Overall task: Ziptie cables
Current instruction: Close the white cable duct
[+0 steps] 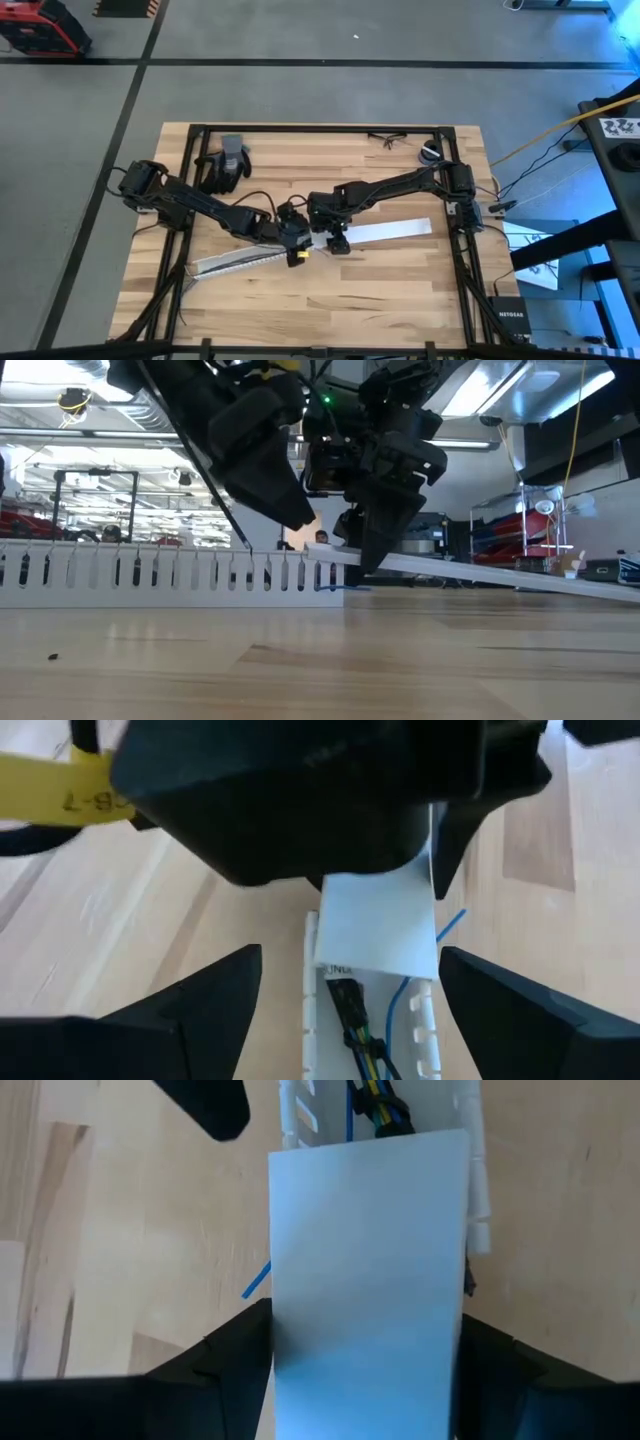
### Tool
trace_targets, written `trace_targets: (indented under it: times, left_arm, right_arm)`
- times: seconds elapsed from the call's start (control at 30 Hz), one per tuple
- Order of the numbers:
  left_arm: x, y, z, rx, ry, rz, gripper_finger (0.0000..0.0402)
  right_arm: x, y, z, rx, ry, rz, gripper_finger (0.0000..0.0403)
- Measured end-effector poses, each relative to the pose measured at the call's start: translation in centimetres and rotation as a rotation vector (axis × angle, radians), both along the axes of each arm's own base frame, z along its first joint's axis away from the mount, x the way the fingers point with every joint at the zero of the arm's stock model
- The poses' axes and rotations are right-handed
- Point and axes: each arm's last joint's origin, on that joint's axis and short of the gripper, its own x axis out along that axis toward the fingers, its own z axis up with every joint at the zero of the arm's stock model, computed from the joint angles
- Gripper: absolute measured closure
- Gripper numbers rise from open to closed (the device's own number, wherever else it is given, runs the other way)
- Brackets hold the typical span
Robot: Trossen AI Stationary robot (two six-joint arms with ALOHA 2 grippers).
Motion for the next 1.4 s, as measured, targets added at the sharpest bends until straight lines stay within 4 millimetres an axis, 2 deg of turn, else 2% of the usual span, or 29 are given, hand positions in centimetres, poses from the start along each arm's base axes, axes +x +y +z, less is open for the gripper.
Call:
trace_targets:
  times: [0.2,0.47,0.67,1.03,1.4]
  left_arm:
    - [0.0,0.1,0.3,0.001,-0.027,0.023,0.0101]
    - [1.0,0.9,-1.7,0.023,0.0,0.091,0.0101]
    - [0.8,0.9,-1.8,0.04,0.011,0.098,0.0101]
    - [-0.3,0.3,0.2,0.035,0.002,0.069,0.0101]
    - [-1.5,-0.9,1.1,0.032,0.015,0.054,0.0101]
  right_arm:
    - [0.0,0.0,0.0,0.0,-0.006,0.003,0.0166]
    - [-0.2,-0.1,-0.3,-0.033,0.012,0.013,0.0166]
    - [-0.2,-0.2,-0.3,-0.097,0.007,0.023,0.0166]
    - [-0.3,-0.4,0.5,-0.175,0.032,0.093,0.0166]
    - [-0.6,-0.4,0.8,-0.194,0.021,0.136,0.0166]
